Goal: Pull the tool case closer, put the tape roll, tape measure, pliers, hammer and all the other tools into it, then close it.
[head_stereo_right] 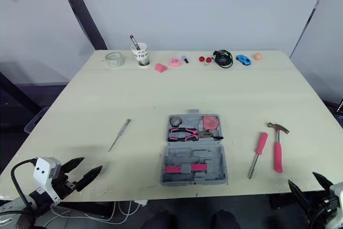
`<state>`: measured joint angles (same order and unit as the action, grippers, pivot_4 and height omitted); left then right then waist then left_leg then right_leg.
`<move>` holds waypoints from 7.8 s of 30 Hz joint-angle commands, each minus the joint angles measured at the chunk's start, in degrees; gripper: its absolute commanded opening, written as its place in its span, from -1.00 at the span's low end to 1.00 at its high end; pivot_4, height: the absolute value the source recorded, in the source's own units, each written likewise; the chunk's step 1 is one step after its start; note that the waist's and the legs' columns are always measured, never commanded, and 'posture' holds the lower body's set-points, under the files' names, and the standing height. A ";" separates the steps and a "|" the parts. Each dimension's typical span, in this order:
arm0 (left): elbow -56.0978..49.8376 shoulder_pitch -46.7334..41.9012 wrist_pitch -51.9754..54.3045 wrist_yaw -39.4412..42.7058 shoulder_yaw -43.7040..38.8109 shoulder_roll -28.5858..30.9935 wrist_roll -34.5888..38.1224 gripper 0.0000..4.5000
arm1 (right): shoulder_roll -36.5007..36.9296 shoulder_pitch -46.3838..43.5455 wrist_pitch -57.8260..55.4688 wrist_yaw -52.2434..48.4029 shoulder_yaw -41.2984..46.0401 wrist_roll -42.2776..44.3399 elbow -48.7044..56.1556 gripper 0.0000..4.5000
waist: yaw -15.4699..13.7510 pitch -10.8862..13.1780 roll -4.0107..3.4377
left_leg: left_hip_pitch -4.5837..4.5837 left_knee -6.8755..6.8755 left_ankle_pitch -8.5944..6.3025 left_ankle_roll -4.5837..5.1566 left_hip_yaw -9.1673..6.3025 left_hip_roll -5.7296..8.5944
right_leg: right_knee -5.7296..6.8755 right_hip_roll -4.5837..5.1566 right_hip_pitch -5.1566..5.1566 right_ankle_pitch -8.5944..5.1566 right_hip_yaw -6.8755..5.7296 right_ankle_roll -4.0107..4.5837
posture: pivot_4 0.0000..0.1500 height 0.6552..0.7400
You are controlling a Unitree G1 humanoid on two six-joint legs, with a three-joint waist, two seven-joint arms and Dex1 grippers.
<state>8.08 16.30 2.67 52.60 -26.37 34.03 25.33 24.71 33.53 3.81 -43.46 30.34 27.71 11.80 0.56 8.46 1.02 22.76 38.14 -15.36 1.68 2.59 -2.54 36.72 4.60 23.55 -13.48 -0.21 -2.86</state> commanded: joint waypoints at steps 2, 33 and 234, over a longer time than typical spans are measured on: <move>-2.13 -2.71 0.97 -2.75 0.62 0.49 -0.64 1.00 | 3.34 -2.61 -3.76 1.52 -0.12 1.25 7.35 0.98 | -0.03 0.01 -0.02 | 0.00 0.00 0.01 0.02 0.03 0.01 | 0.00 0.02 0.00 0.00 -0.04 0.00 | 1.00 1.00; 11.98 -31.11 12.64 -25.76 15.58 -7.52 -13.36 1.00 | 14.45 -23.52 -9.50 -17.96 -17.99 3.27 7.41 0.98 | -1.35 -0.02 0.32 | 0.06 0.16 0.17 0.29 0.06 0.33 | 0.04 -0.56 -0.16 0.17 -0.07 -0.23 | 1.00 1.00; -34.86 -33.40 86.94 -41.43 13.03 -13.03 -8.70 0.30 | 12.77 -38.74 -7.75 -21.64 -29.97 -1.13 3.66 1.00 | -1.27 0.21 0.50 | -0.05 0.34 0.20 0.27 -0.23 0.36 | 0.36 -0.76 -0.23 0.21 0.14 -0.25 | 1.00 1.00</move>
<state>-26.28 -16.87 91.84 11.00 -13.00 20.89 16.97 37.42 -4.86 -4.35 -65.34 -0.23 26.19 13.68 -0.71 8.67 1.52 22.71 38.47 -15.16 1.96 2.36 -2.18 37.07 3.84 23.32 -13.28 -0.07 -3.11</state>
